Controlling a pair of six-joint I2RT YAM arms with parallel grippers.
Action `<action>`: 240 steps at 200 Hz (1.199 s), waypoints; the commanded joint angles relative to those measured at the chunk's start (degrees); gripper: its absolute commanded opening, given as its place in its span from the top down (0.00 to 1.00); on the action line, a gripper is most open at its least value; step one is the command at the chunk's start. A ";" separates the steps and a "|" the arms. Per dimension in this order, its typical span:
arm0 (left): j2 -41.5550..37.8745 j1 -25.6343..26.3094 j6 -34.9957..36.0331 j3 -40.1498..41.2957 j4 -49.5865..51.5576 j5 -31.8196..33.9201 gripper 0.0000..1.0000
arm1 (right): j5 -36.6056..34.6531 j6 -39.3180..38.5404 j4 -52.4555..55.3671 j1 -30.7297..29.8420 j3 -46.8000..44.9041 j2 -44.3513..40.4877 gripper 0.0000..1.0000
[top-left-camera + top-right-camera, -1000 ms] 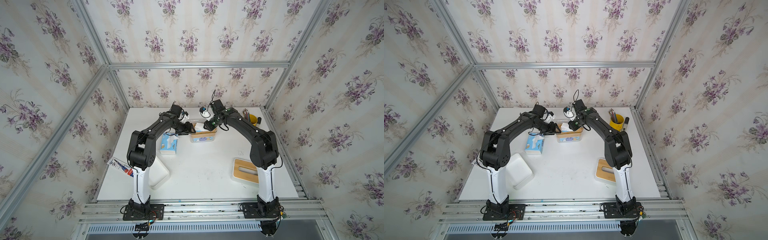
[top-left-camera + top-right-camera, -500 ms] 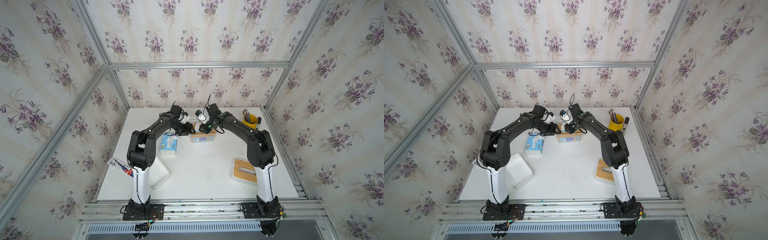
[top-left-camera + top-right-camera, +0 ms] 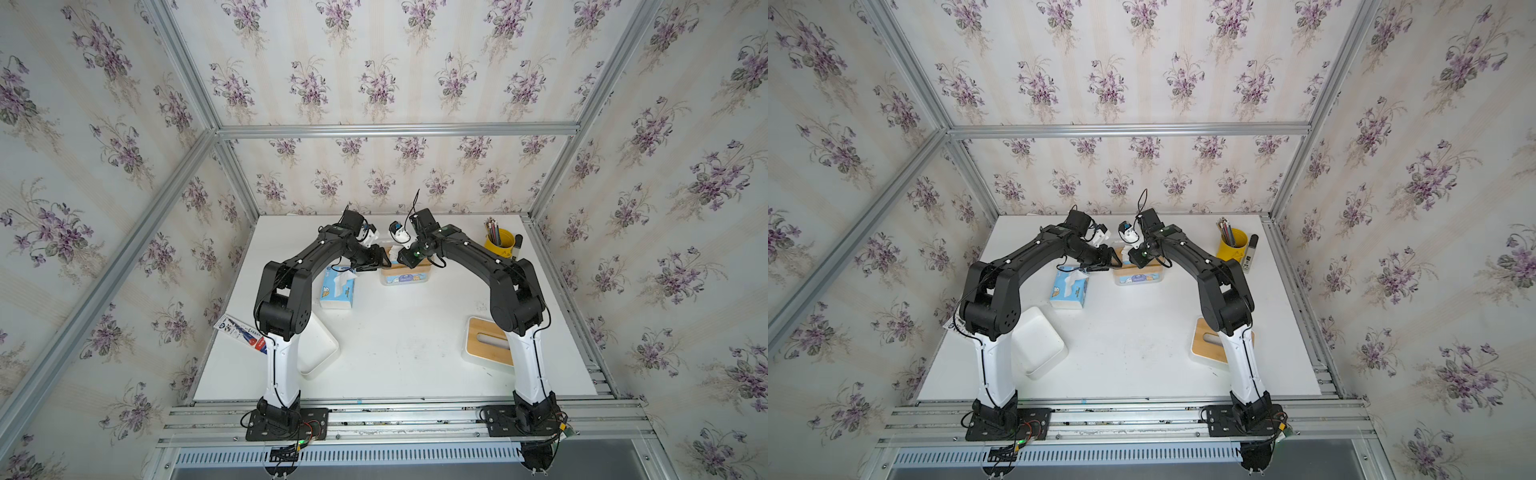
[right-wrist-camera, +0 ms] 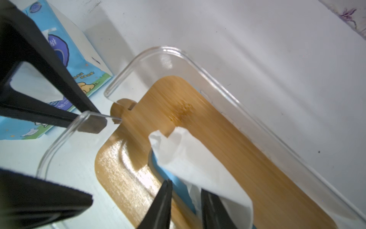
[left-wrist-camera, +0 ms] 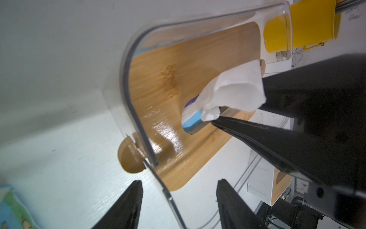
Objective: Put the tissue paper into the tissue box
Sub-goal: Pull the paper towel from the tissue box.
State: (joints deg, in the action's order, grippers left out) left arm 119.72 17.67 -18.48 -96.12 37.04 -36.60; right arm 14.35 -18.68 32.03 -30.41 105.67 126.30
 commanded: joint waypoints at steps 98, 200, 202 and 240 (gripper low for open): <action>-0.28 -0.07 0.32 0.24 -0.50 -0.45 0.36 | -1.26 -0.84 0.05 0.00 1.08 0.20 1.00; -0.10 -0.12 0.41 0.20 -0.48 -0.62 0.36 | -5.92 -0.31 0.26 0.03 2.23 -2.63 1.00; -0.10 -0.12 0.38 0.15 -0.54 -0.61 0.36 | -6.18 -0.24 0.30 0.01 2.34 -2.64 1.00; -0.10 -0.12 0.55 0.21 -0.41 -0.66 0.36 | -9.86 -0.42 1.60 0.02 4.46 -1.89 1.00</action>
State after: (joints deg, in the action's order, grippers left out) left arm 119.72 17.58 -18.48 -95.94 37.04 -36.64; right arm 7.68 -19.46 32.45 -30.41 108.51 124.20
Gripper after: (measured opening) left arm 0.642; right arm 0.063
